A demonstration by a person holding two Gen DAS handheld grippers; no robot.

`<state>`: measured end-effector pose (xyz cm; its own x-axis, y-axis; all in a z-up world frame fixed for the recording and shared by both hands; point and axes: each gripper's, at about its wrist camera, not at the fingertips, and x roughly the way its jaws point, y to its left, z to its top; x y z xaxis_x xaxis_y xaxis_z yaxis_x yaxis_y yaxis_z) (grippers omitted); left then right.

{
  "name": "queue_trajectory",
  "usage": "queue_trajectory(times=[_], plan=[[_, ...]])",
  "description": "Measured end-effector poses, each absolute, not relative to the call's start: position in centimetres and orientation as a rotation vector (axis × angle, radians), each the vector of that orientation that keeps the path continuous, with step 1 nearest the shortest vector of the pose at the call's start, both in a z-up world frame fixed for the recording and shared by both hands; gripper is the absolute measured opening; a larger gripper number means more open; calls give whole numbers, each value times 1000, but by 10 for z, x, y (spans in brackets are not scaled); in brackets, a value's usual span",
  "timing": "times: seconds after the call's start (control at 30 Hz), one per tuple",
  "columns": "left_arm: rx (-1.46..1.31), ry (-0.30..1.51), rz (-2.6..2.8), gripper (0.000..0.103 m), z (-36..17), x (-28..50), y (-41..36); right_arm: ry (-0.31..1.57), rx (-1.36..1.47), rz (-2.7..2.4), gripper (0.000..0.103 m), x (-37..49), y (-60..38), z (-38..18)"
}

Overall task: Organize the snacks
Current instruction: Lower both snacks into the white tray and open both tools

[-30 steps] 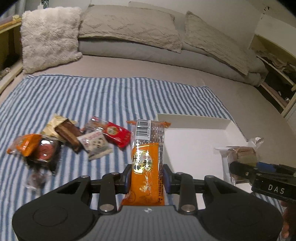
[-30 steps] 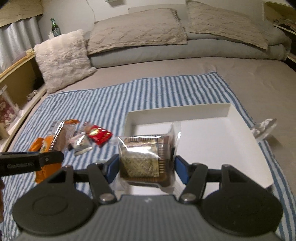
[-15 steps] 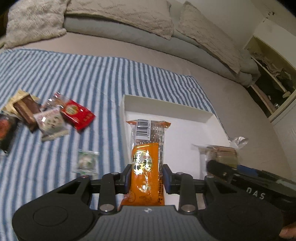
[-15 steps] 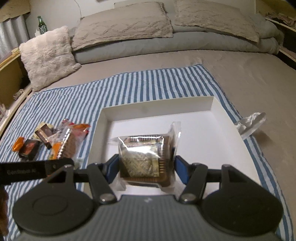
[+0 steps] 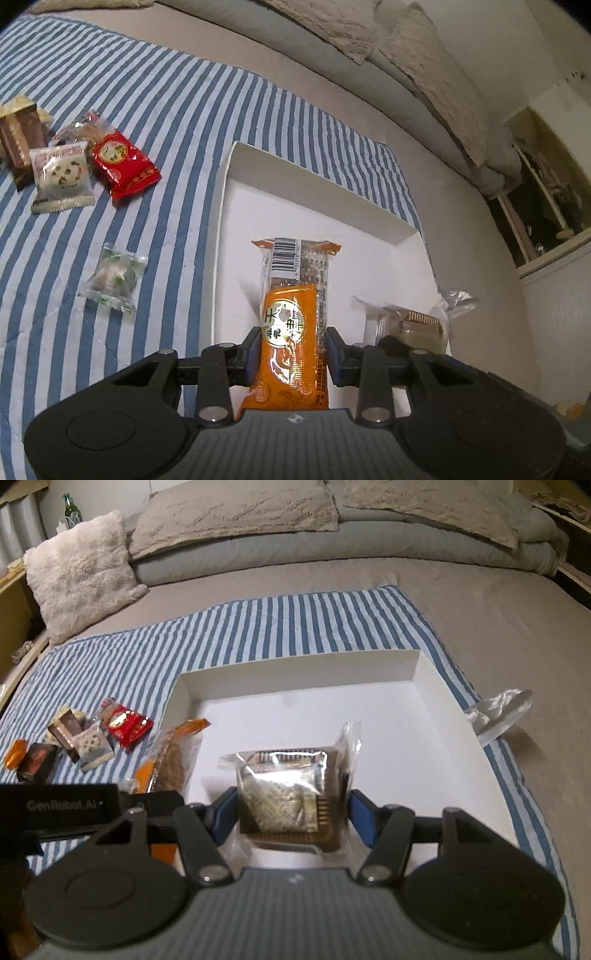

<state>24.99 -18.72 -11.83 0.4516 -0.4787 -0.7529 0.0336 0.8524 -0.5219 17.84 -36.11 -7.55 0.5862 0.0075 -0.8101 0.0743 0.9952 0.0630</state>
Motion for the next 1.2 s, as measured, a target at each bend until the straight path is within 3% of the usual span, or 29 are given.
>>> queue_trajectory(times=[0.17,0.97,1.2], plan=[[-412,1055,-327,47,-115,253,-185,954,104,-42,69,184,-363,-80],[-203,1095,-367,49,-108,239,-181,1006,92,-91,76,175,-370,-81],[-174,1080,-366,60,-102,233,-177,996,85,-91,81,159,-374,-72]])
